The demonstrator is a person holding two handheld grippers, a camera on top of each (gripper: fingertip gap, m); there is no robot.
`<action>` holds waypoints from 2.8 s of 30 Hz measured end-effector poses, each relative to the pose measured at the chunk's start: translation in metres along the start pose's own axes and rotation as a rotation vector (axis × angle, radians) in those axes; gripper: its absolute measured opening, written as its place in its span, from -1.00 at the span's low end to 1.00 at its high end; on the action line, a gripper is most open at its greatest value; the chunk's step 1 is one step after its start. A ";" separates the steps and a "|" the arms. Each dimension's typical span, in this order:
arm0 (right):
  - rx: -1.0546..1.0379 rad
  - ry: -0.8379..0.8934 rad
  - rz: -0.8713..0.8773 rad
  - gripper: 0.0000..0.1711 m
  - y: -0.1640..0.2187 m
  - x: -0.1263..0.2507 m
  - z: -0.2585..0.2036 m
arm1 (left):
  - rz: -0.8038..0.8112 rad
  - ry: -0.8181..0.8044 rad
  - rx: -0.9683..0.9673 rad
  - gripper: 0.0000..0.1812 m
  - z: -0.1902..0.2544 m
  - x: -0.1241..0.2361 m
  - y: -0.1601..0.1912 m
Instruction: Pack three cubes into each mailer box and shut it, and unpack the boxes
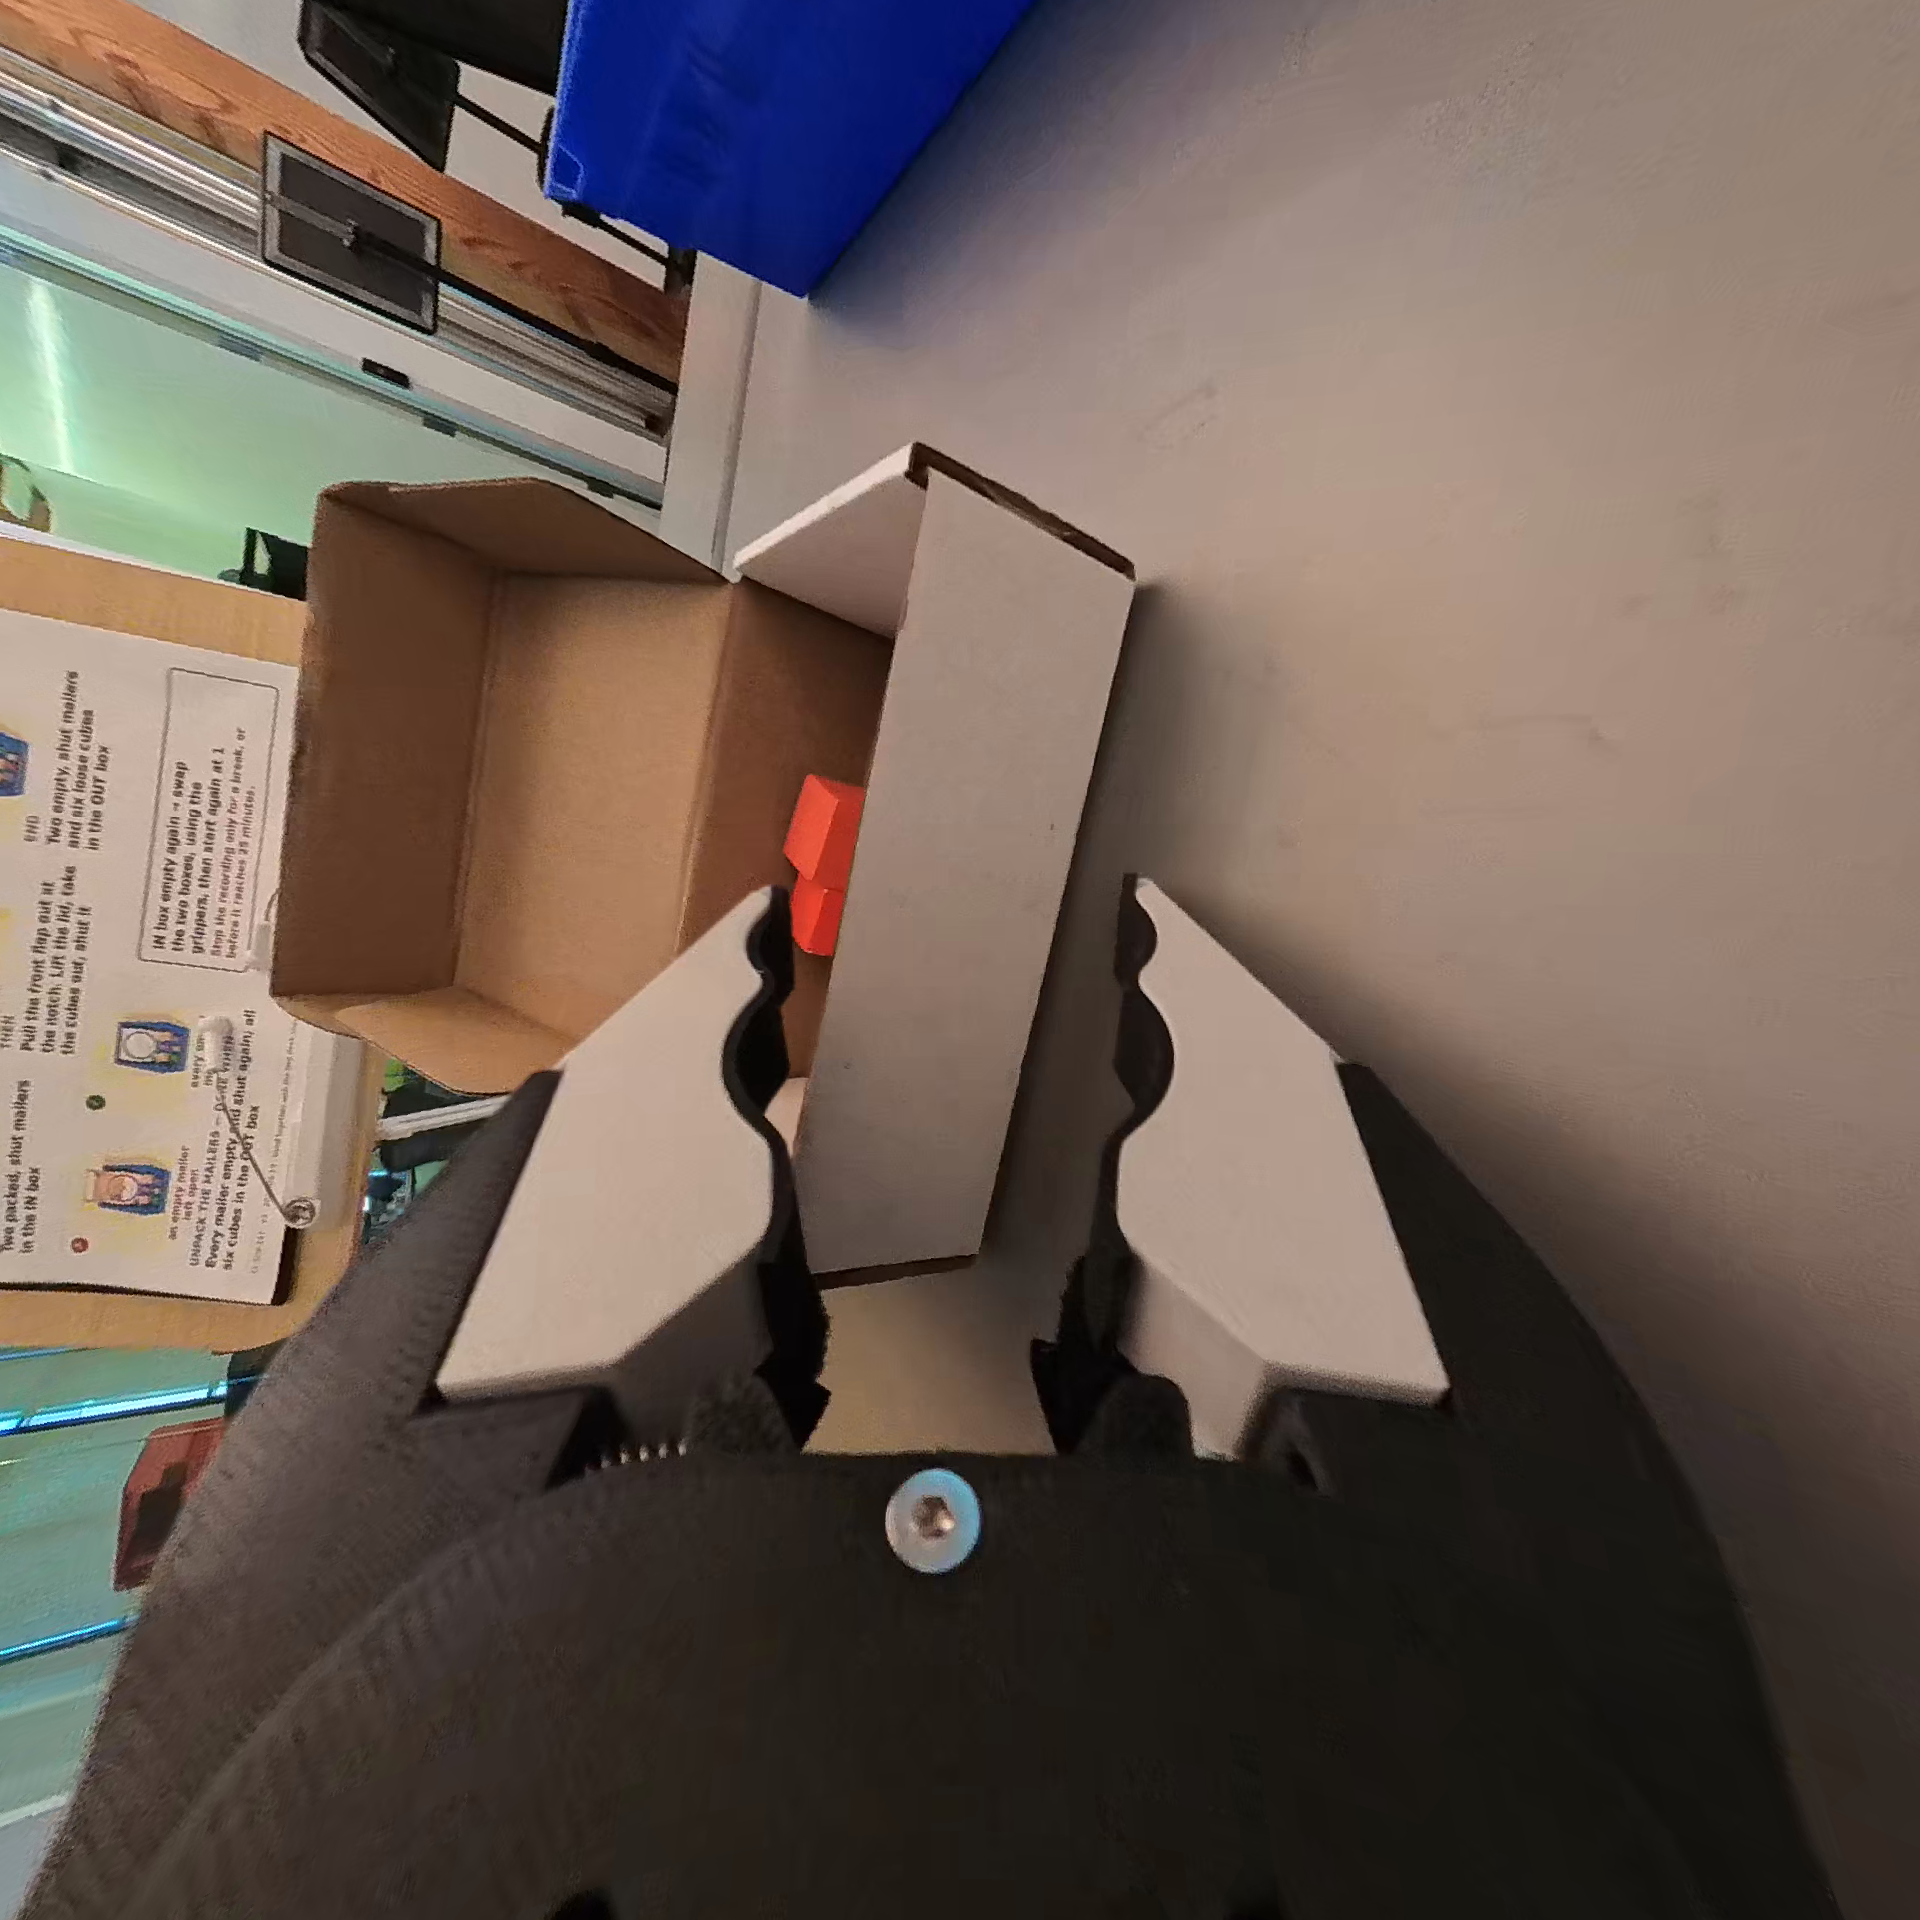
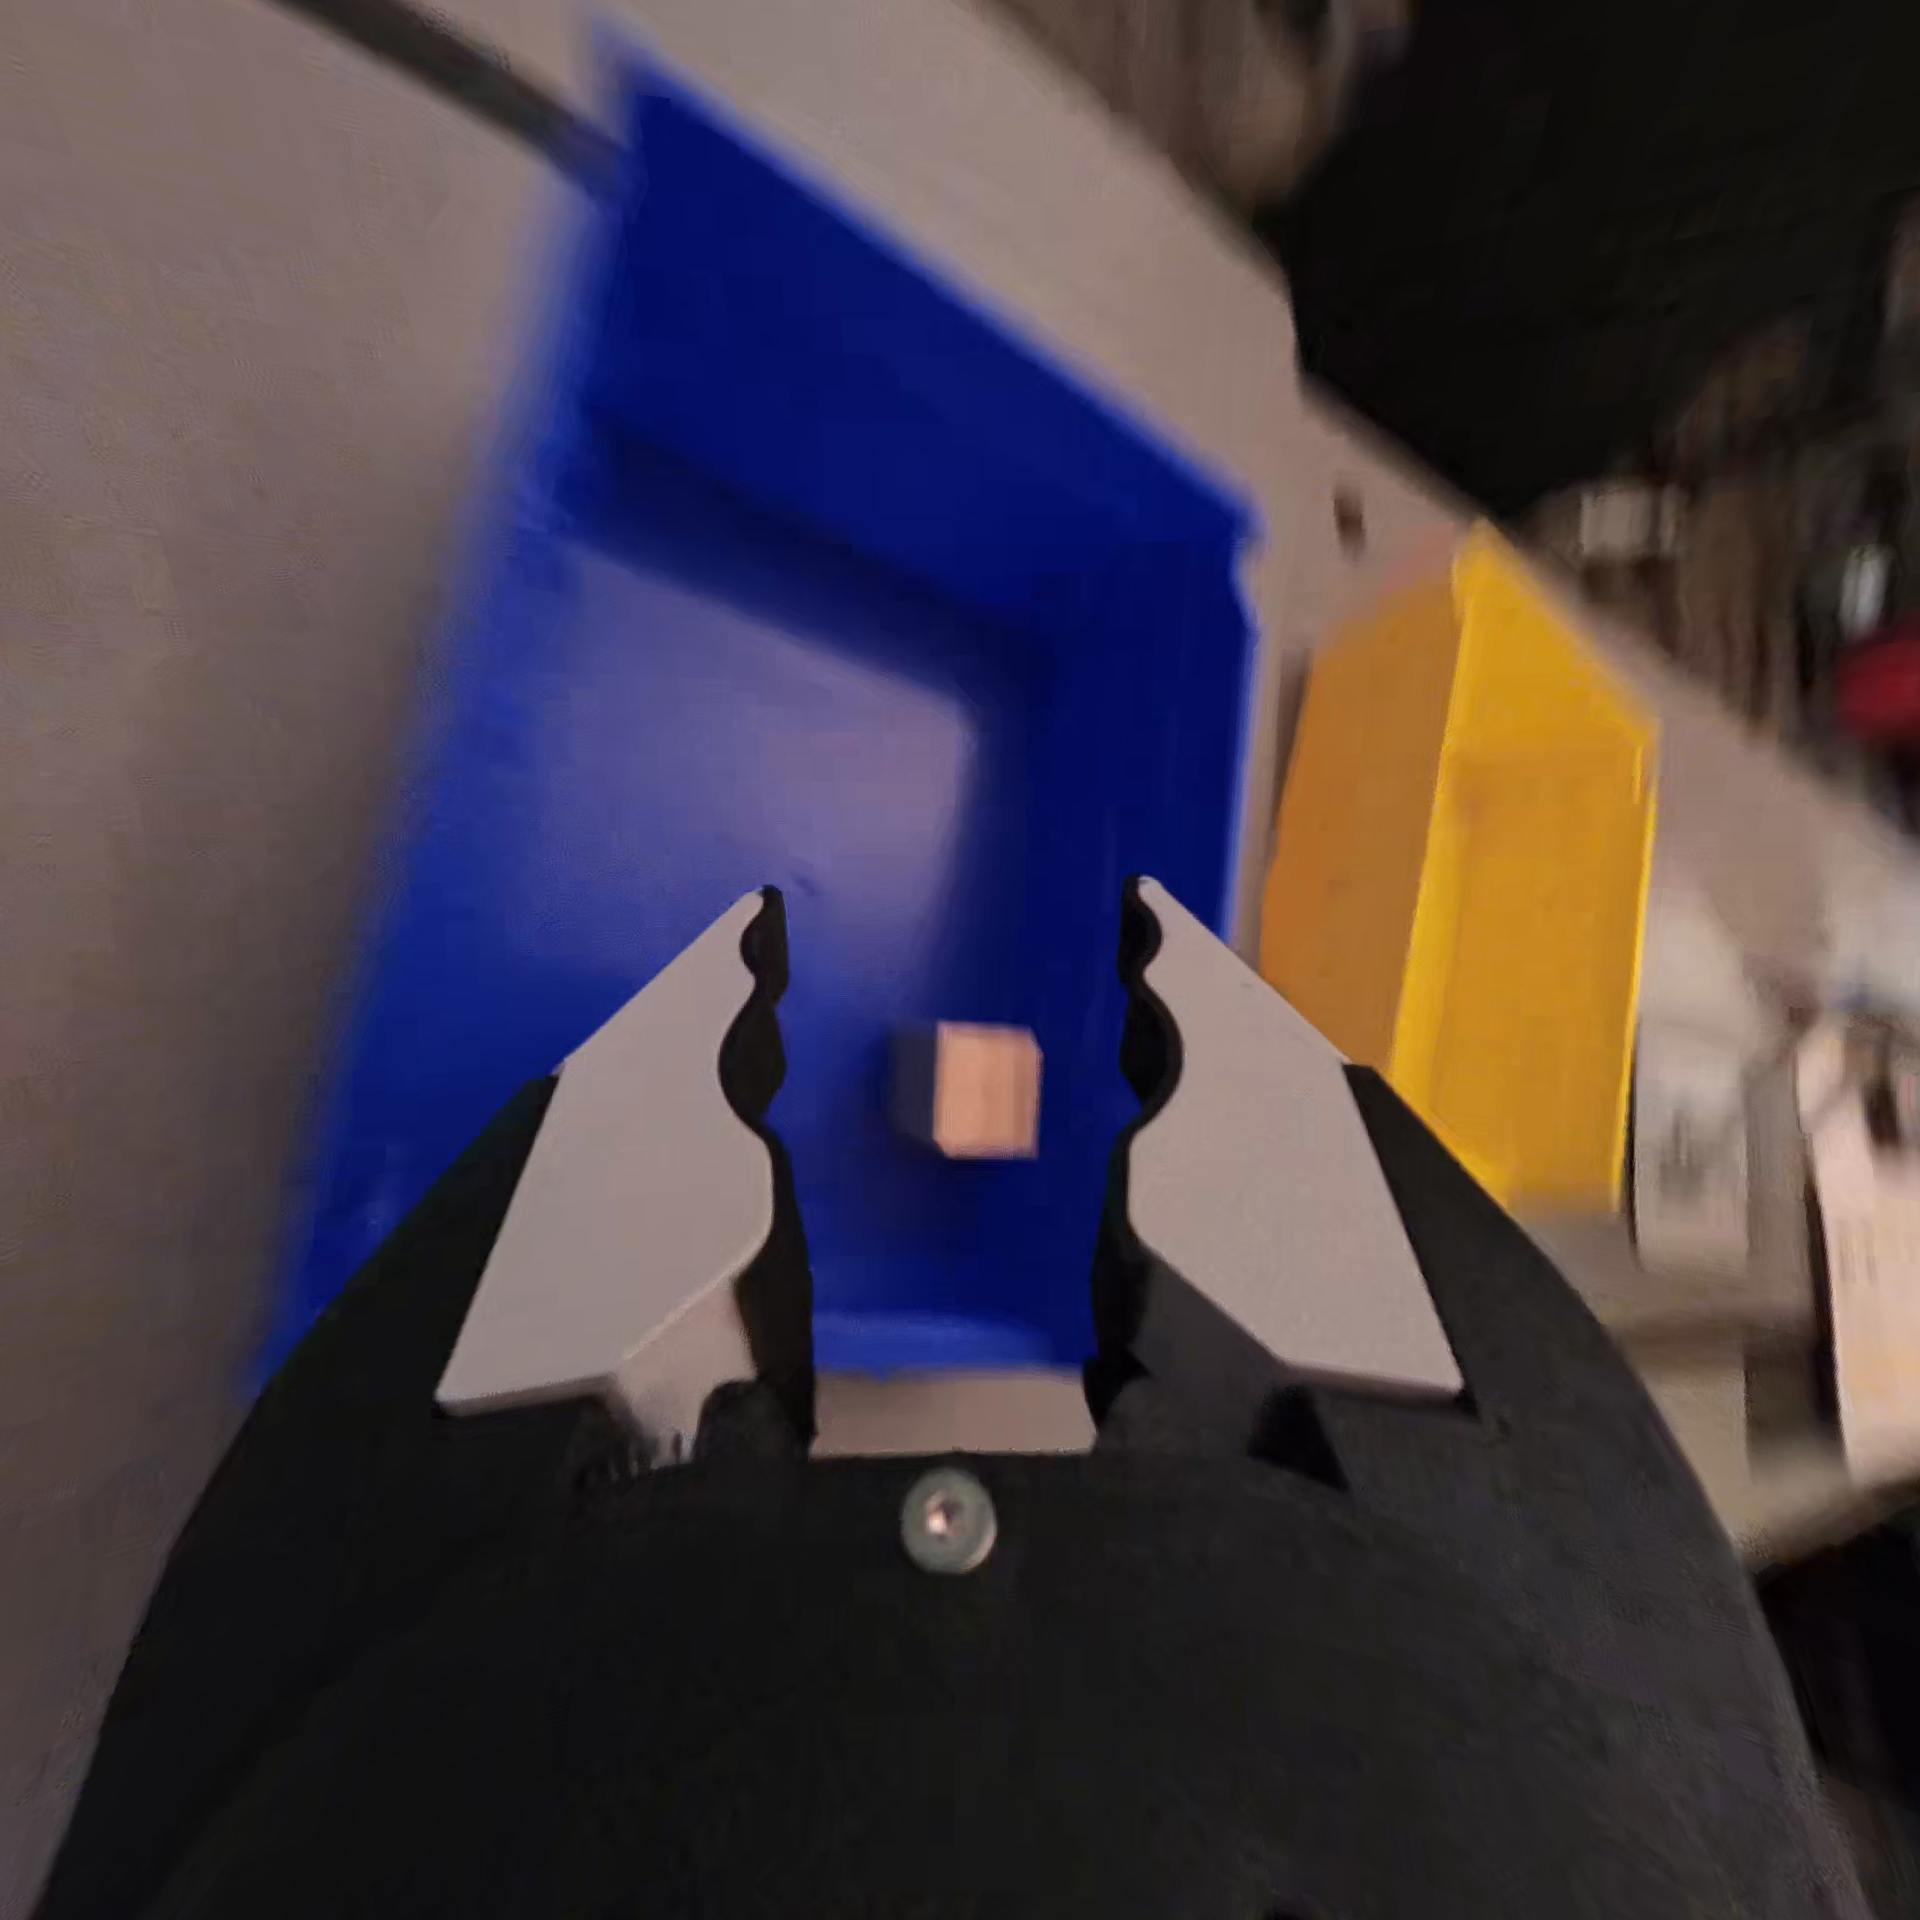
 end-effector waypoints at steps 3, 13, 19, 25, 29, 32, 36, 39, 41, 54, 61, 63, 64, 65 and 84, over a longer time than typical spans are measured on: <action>0.271 -0.340 0.451 -0.38 -0.045 0.055 -0.082 | -0.011 0.018 0.016 -0.34 0.000 -0.002 0.002; 0.644 -0.729 0.384 -0.57 -0.072 0.038 -0.251 | -0.019 0.057 0.069 -0.40 -0.001 -0.004 0.004; 0.693 -0.660 0.269 -0.55 -0.075 0.008 -0.274 | -0.009 0.076 0.097 -0.39 -0.003 -0.005 0.005; 0.675 -0.695 0.208 -0.67 -0.080 0.000 -0.278 | -0.006 0.083 0.102 -0.39 -0.004 -0.005 0.005; 0.673 -0.696 0.218 -0.68 -0.081 0.010 -0.269 | -0.006 0.082 0.101 -0.39 -0.004 -0.005 0.005; 0.656 -0.635 0.269 -0.68 -0.086 0.033 -0.243 | -0.005 0.082 0.100 -0.39 -0.004 -0.005 0.005; 0.460 -0.509 0.371 -0.68 -0.092 0.074 -0.158 | -0.005 0.082 0.099 -0.39 -0.004 -0.005 0.005; 0.122 -0.427 0.337 -0.68 -0.077 0.072 -0.065 | -0.007 0.080 0.096 -0.39 -0.004 -0.005 0.005; -0.080 -0.391 0.197 -0.68 -0.051 0.050 -0.013 | -0.010 0.076 0.091 -0.40 -0.004 -0.005 0.005; -0.287 -0.333 -0.368 -0.68 0.072 -0.074 -0.006 | -0.014 0.068 0.084 -0.40 -0.004 -0.005 0.006; -0.288 -0.285 -0.400 -0.68 0.080 -0.091 -0.010 | -0.013 0.069 0.083 -0.40 -0.004 -0.005 0.006; -0.291 -0.289 -0.384 -0.67 0.080 -0.094 -0.012 | -0.013 0.068 0.082 -0.40 -0.004 -0.005 0.006; -0.306 -0.306 -0.382 -0.67 0.080 -0.094 -0.013 | -0.013 0.068 0.082 -0.40 -0.004 -0.005 0.006; -0.318 -0.314 -0.380 -0.64 0.079 -0.094 -0.013 | -0.012 0.068 0.082 -0.40 -0.004 -0.005 0.006; 0.687 -0.618 0.684 -0.67 -0.082 0.063 -0.245 | -0.014 0.063 0.077 -0.40 -0.003 -0.005 0.006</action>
Point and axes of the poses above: each gripper's, where its closed fingertips meet, x back along the fingers, y out of its underside, z = x × y across the jaws, the point moved 9 cm from there along x, back along the fingers, and after that the axes turned 5 degrees about y, right-handed, at the moved point
